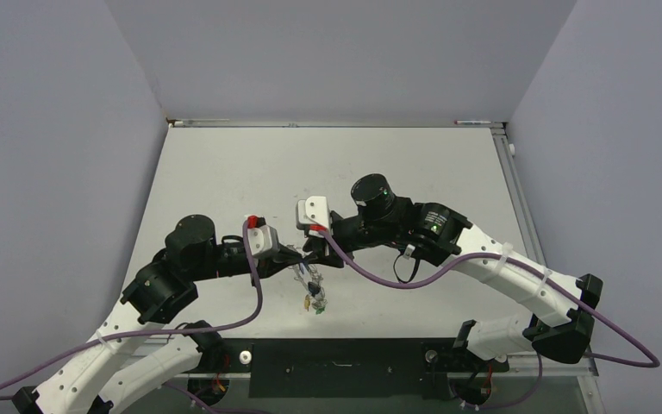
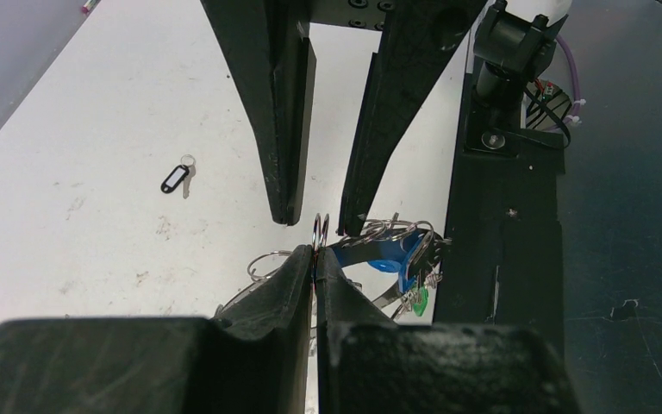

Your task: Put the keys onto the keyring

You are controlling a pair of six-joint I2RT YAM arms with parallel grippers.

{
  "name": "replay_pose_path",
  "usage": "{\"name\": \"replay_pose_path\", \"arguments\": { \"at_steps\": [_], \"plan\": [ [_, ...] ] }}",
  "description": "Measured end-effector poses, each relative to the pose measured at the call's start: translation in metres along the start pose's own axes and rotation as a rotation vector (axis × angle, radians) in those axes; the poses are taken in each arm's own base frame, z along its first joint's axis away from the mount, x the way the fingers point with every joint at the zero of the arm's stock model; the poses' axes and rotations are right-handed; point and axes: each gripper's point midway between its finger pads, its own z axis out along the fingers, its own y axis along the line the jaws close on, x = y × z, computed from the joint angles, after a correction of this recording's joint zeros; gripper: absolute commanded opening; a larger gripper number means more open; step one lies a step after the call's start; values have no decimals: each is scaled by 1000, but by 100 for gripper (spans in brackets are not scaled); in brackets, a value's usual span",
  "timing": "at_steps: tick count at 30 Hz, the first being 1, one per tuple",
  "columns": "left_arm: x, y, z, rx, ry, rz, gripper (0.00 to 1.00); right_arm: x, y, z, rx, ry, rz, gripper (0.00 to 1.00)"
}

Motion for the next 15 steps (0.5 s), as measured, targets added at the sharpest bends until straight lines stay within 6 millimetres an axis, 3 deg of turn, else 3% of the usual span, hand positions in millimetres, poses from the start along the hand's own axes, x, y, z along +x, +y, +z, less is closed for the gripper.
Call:
{"name": "replay_pose_path", "arguments": {
  "at_steps": [15],
  "plan": [
    [-2,0,0,-1,-6,-7,0,-2,1,2,-4,-9,-1,26]
  ]
}}
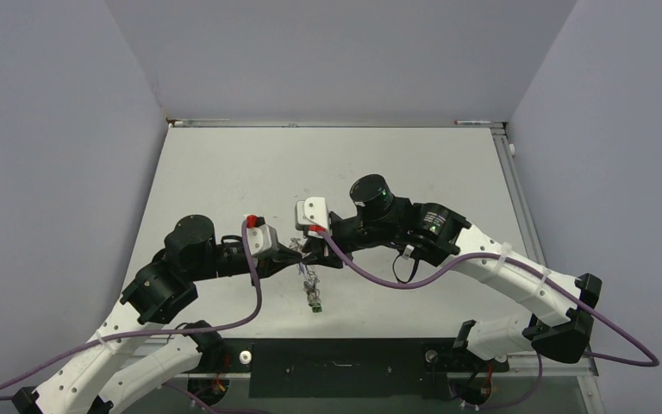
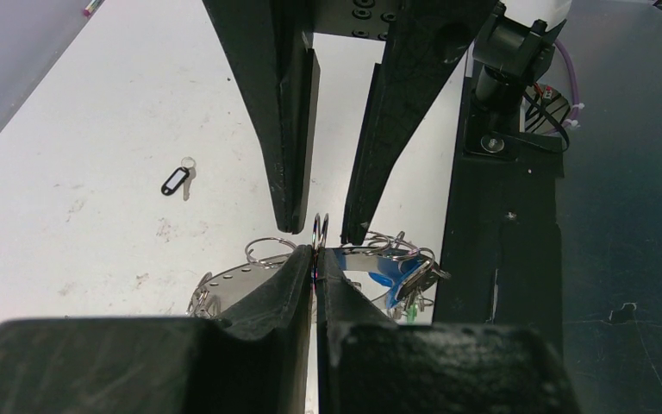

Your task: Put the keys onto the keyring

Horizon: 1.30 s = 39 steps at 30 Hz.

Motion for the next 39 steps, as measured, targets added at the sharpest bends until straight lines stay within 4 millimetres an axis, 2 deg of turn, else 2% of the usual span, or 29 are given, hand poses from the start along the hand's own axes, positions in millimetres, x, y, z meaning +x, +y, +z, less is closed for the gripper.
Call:
{"name": "replay_pose_path", "arguments": {
  "at_steps": [7,18,25,35,39],
  "plan": [
    [-1,0,0,0,-2,-1,0,1,0,0,-2,5,1,18],
    [0,-2,0,7,0,-16,0,7,-1,5,-3,21,9,20],
    [-1,-2,-3,1,-5,-16,0,6,0,5,-11,16,8,6],
    [3,-4,-7,-11,-3,-18,0,6,3,11,-40,8,14,5],
    [2,-3,-10,-34,-36,-3,20,3,2,12,-31,-19,21,5]
  ]
}}
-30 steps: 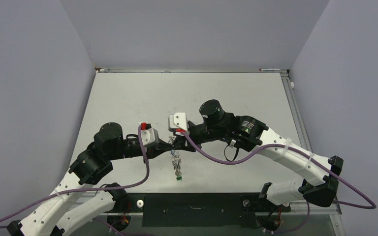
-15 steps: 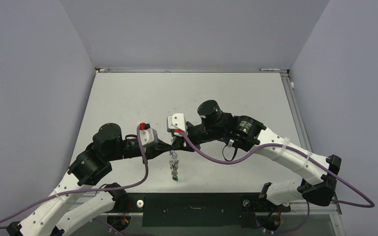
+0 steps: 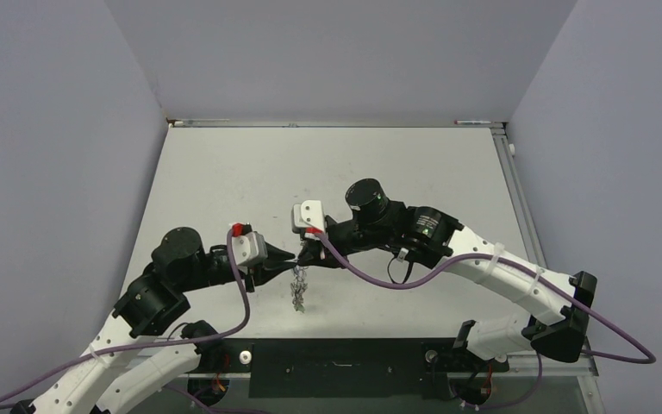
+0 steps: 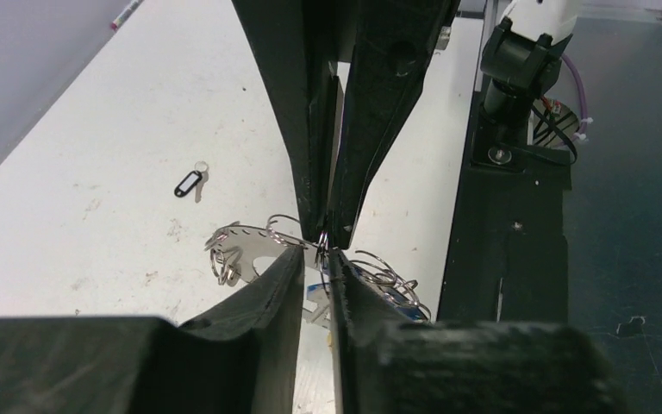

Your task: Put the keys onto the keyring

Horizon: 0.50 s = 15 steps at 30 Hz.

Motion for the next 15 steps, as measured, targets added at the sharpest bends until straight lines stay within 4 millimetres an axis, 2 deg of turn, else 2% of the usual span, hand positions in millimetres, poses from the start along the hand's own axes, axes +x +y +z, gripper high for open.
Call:
{"name": "replay_pose_path", "arguments": {
  "at_steps": [2,6,15],
  "plan": [
    [-5,0,-2,-6,-31,14,29,1,1,-1,10,-5,4,5],
    [-24,-3,-8,-11,-108,49,37,-3,-4,-3,46,-26,-3,5],
    [-27,0,-9,-30,-119,54,37,-15,-8,-13,97,-65,-20,5]
  ]
}}
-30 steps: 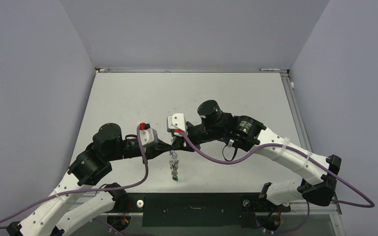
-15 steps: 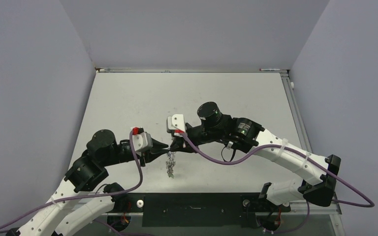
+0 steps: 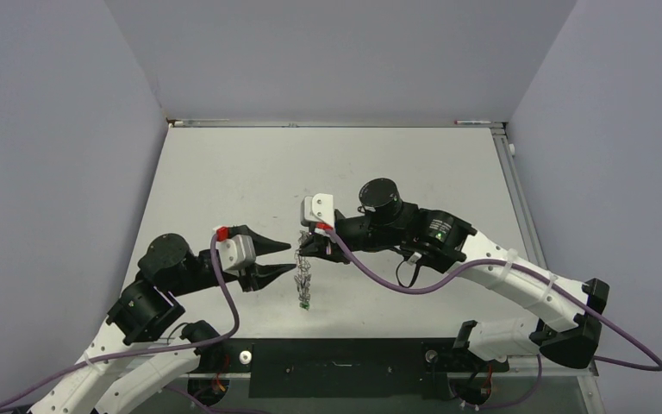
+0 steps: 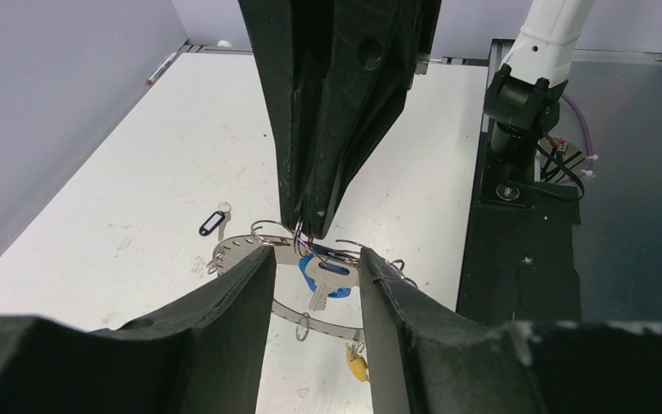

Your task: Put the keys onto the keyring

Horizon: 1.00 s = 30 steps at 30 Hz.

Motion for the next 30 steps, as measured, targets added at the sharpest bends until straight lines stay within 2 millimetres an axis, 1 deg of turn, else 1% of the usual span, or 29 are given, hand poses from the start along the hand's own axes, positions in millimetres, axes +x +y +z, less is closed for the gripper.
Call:
{"name": "replay_pose_path", "arguments": {
  "at_steps": [7,14,19,24,30],
  "plan": [
    [1,2,2,-11,4,-27,31,-4,0,-6,13,-16,-9,5],
    [-7,7,11,-19,-28,-53,29,-8,1,-9,19,-32,-16,5],
    [-6,8,16,-14,-26,-87,28,-7,0,-9,27,-33,-18,5],
    [-6,9,19,-13,-25,-103,24,-7,-2,-11,39,-32,-19,5],
    [-5,14,19,-42,-22,-115,23,-7,-5,-15,68,-30,-22,5]
  ]
}}
